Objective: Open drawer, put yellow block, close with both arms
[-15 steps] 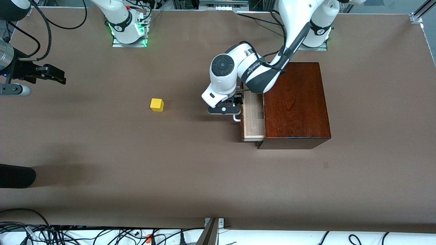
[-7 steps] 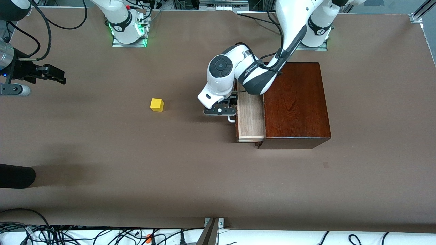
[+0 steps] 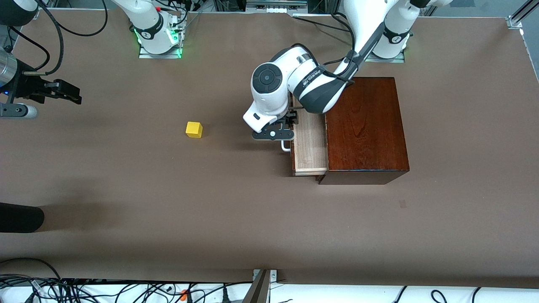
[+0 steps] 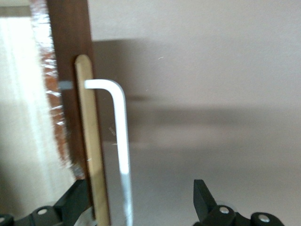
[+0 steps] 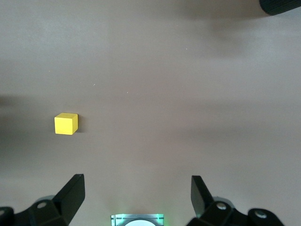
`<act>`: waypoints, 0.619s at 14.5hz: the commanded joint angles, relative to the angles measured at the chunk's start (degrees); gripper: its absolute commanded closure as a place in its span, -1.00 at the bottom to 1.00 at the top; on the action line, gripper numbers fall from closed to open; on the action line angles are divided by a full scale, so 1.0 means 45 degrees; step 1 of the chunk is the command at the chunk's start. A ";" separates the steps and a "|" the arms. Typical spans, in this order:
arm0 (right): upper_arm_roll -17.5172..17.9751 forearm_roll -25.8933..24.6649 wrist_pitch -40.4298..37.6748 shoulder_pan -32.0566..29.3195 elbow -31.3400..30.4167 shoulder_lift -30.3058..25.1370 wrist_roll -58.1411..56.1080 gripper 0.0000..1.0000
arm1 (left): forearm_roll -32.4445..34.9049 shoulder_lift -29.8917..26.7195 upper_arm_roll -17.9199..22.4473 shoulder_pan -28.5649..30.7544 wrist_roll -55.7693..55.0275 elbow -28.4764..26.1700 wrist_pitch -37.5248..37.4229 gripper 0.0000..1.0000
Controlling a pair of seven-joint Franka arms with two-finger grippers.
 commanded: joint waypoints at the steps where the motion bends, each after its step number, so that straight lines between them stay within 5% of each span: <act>1: 0.0010 0.0154 -0.0059 -0.0063 -0.0065 -0.0134 -0.0045 -1.00 | 0.0210 -0.0751 0.0102 0.0196 0.0219 0.0788 -0.1777 -1.00; 9: -0.0009 0.0154 -0.0059 -0.0063 -0.0104 -0.0076 -0.0065 -1.00 | -0.0045 -0.3720 -0.0016 0.4100 0.5580 0.0848 -0.5137 -1.00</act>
